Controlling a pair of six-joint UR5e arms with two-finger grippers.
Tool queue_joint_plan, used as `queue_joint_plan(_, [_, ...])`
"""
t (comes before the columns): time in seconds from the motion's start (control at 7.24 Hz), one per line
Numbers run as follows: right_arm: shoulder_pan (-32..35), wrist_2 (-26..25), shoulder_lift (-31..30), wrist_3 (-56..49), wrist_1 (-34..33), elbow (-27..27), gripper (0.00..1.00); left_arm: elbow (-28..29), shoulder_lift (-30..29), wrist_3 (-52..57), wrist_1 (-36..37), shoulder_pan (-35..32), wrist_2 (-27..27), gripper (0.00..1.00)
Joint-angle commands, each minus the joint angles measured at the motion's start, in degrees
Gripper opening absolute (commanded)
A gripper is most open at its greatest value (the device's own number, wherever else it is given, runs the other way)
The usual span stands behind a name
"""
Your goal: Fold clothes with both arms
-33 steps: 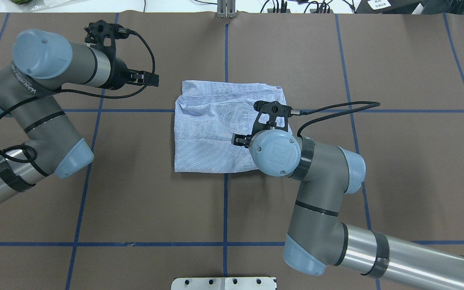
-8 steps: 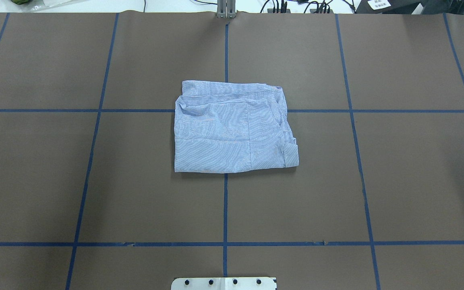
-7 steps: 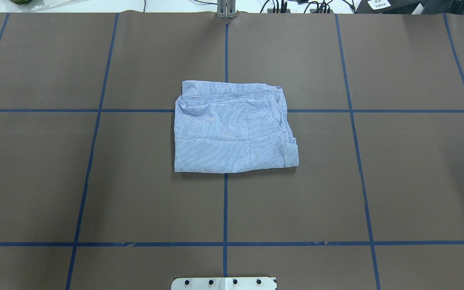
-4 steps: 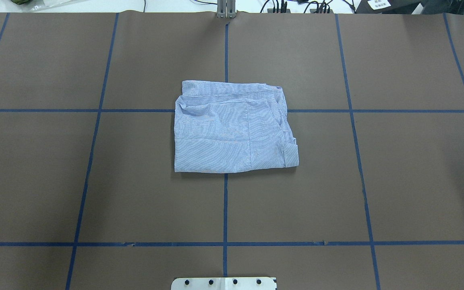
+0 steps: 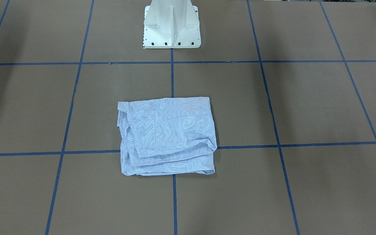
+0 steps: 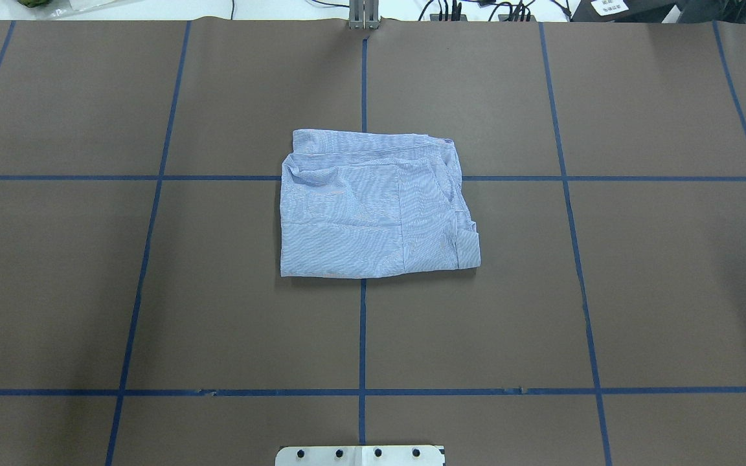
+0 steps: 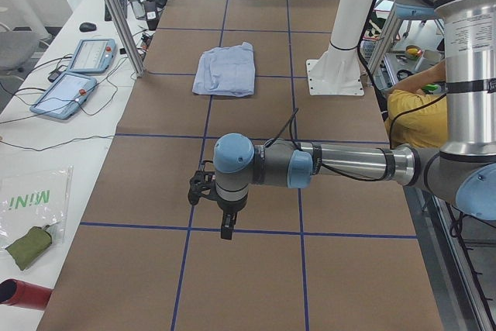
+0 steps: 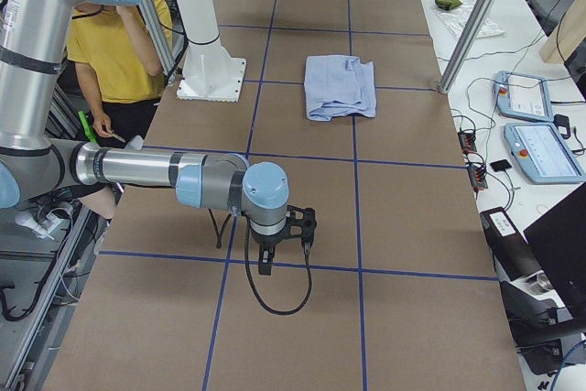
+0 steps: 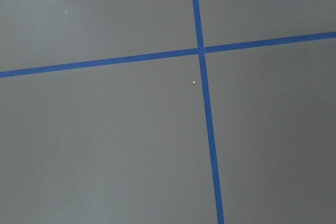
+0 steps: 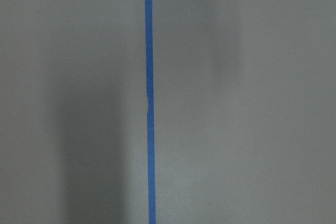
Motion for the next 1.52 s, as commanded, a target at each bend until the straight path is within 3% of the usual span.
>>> queue_joint_plan(0.0, [0.0,-0.1,0.6,0.0,0.0,0.1,1.0,0.9,0.2,0.0,-1.4,0.0,0.1,1.0])
queue_joint_plan(1.38, [0.0,-0.1,0.6,0.0,0.0,0.1,1.0,2.1,0.3,0.0,-1.3,0.0,-0.4,1.0])
